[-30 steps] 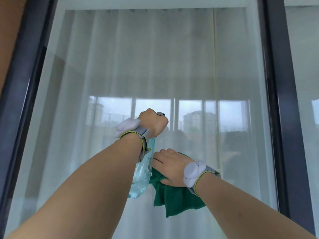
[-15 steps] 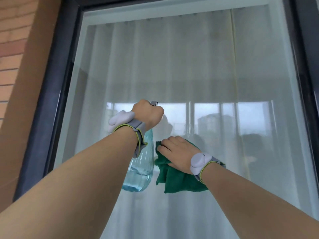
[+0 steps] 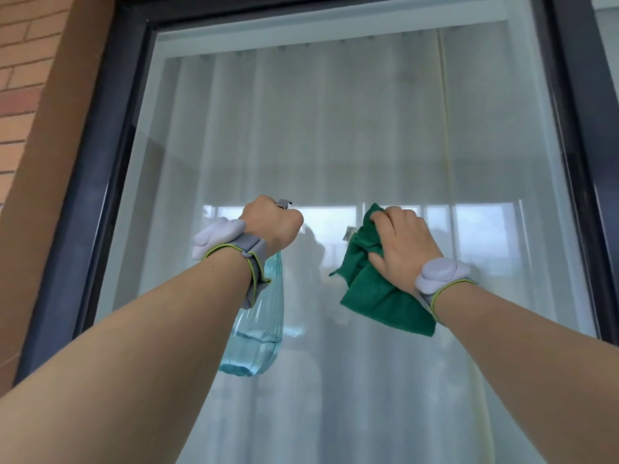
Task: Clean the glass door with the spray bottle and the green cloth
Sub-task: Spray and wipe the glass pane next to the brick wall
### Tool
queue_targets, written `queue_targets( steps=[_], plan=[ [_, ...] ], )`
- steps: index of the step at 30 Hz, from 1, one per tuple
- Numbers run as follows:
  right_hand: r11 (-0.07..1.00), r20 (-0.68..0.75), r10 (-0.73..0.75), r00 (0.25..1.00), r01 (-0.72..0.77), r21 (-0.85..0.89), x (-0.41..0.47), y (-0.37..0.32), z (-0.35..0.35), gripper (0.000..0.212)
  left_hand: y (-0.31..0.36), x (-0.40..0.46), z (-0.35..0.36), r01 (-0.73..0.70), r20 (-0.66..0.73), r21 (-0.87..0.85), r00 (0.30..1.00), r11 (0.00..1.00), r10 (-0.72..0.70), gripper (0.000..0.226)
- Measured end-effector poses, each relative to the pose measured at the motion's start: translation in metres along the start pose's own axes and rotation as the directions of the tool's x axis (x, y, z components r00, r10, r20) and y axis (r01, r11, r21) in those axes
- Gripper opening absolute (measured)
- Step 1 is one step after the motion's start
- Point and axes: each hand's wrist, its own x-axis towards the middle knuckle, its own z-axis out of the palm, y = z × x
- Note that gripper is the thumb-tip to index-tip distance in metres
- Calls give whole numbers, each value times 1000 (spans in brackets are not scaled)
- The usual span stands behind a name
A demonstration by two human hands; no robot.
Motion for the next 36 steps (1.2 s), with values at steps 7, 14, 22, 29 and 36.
queue_targets(
  steps=[7, 14, 22, 29, 36],
  plan=[
    [951, 52, -291, 955, 284, 119, -26, -55, 18, 63, 2, -6, -2, -7, 13, -33, 1000, 999, 7, 13],
    [935, 18, -331, 943, 326, 138, 1, -104, 35, 66, -4, -1, -5, 3, -36, 41, 999, 999, -2, 17],
    [997, 40, -62, 997, 59, 54, 6, -34, 11, 60, -3, -4, 8, -1, -14, 44, 1000, 999, 1, 21],
    [911, 219, -411, 885, 387, 145, -52, -2, -2, 58, 19, -22, 35, 5, -26, 40, 1000, 999, -4, 17],
    [747, 178, -664, 726, 645, 160, -90, 14, -5, 58, 46, -45, 59, 10, 0, -6, 1000, 1000, -10, 13]
  ],
)
